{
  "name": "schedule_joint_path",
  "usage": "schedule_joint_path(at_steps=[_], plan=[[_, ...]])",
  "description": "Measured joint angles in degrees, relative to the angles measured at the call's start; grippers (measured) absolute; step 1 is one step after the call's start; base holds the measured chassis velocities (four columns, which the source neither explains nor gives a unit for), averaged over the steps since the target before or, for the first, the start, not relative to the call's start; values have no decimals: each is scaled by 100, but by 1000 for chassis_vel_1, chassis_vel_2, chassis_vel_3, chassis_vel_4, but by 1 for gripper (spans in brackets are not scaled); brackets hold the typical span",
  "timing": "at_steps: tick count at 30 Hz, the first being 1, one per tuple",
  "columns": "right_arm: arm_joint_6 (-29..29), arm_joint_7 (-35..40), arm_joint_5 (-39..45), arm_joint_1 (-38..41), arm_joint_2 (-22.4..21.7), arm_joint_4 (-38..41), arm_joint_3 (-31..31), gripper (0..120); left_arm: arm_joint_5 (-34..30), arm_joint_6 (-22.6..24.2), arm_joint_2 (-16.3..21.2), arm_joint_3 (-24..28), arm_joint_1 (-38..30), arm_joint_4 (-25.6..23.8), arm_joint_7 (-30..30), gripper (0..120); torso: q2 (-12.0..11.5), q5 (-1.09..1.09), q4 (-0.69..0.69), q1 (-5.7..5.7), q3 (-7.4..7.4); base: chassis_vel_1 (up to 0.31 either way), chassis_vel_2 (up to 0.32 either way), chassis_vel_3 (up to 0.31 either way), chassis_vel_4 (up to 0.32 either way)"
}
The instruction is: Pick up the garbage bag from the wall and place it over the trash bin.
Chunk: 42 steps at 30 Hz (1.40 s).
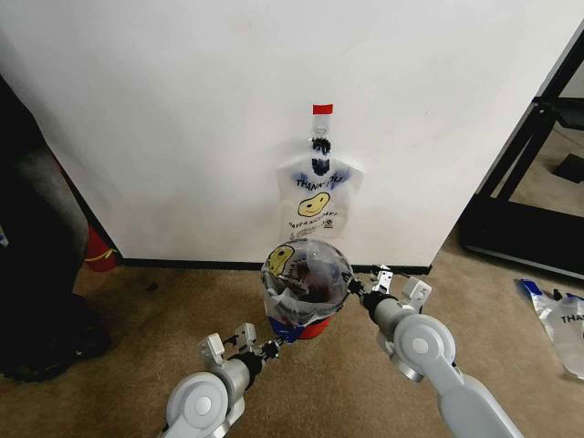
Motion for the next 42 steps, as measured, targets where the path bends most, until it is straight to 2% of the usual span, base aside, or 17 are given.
schedule_joint_path(at_steps=[6, 12, 15, 18, 22, 25, 30, 31, 33, 34, 38, 39, 42], plan=[[20, -46, -12, -16, 30, -6, 17, 1, 58, -107, 91, -72, 86, -26, 112, 0, 0, 0, 0, 0, 0, 0, 0, 0, 0], [36, -64, -35, 3, 33, -35, 18, 1, 57, 30, 140, -127, 119, -89, 130, 1, 0, 0, 0, 0, 0, 0, 0, 0, 0], [38, -74, -41, 11, 34, -35, 17, 1, -3, 94, 137, -120, 115, -87, 186, 16, 0, 1, 0, 0, 0, 0, 0, 0, 0], [40, -78, -47, 5, 34, -35, 17, 1, -35, 100, 99, -98, 89, -40, 201, 21, 0, 0, 0, 0, 0, 0, 0, 0, 0], [41, -84, -78, -34, 33, -14, 24, 1, -65, 85, 19, -58, 11, 101, 201, 41, 0, 0, 0, 0, 0, 0, 0, 0, 0], [41, -88, -87, -48, 33, -7, 28, 1, -88, 74, -3, -54, -10, 131, 202, 46, 0, 0, 0, 0, 0, 0, 0, 0, 0], [41, -105, -105, -57, 45, -2, 24, 1, -247, -90, -182, -53, -84, 196, 237, 71, 0, 0, 0, 0, 0, 0, 0, 0, 0], [41, -105, -105, -57, 45, -2, 24, 1, -247, -90, -182, -53, -84, 196, 237, 71, 0, 0, 0, 0, 0, 0, 0, 0, 0], [41, -104, -107, -43, 46, -2, 14, 1, -259, -194, -228, -39, -87, 195, 285, 79, 0, 0, 0, 0, 0, 0, 0, 0, 0], [41, -104, -107, -42, 45, -1, 14, 1, -259, -199, -230, -38, -87, 195, 288, 79, 0, 0, 0, 0, 0, 0, 0, 0, 0], [41, -96, -103, -18, 29, -5, 9, 1, -249, -314, -212, -20, -88, 168, 344, 63, 0, 0, 0, 0, 0, 0, 0, 0, 0], [41, -96, -103, -18, 29, -5, 9, 1, -249, -314, -212, -20, -88, 168, 344, 63, 0, 0, 0, 0, 0, 0, 0, 0, 0], [44, -89, -95, 0, 29, -12, 9, 1, -211, -359, -149, -23, -77, 158, 375, 49, 0, 0, 0, 0, 0, 0, 0, 0, 0]])
